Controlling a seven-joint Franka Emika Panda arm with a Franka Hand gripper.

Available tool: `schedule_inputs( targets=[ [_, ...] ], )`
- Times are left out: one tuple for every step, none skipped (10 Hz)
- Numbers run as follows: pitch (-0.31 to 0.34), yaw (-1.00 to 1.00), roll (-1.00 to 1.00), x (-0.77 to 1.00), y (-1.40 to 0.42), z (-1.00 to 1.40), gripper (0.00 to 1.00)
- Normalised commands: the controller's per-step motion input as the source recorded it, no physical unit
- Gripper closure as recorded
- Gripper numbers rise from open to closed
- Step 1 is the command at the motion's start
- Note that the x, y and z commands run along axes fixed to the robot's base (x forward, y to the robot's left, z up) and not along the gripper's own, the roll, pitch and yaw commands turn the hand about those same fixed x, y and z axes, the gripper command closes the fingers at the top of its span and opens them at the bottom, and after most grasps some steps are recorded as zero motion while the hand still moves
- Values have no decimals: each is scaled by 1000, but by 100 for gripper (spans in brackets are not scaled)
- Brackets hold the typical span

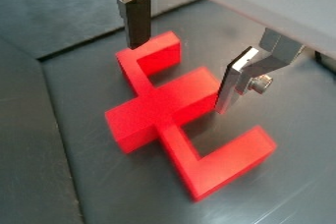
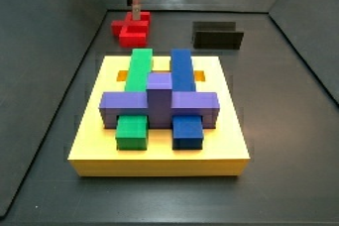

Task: Pick up the red object. Move up. Place the red object on the fixture. Regrasp the red object. Move to above the board. Insert the red object.
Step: Pick up the red object.

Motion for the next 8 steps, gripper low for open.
schedule_inputs(
  targets=[
    [-190,-811,-177,-246,0,-223,0],
    [-199,-789,-180,-257,0,-154,0],
    [-231,-746,-219,-263,0,-80,0],
    [-291,-600,-244,-371,0,-43,0],
    [-284,-580,-214,-420,0,-60,0],
    [-279,-434,-179,-591,43,-60,0],
    [-280,-317,-167,-554,126,-71,0],
    [-43,0,-84,0,243,-320,0]
  ],
)
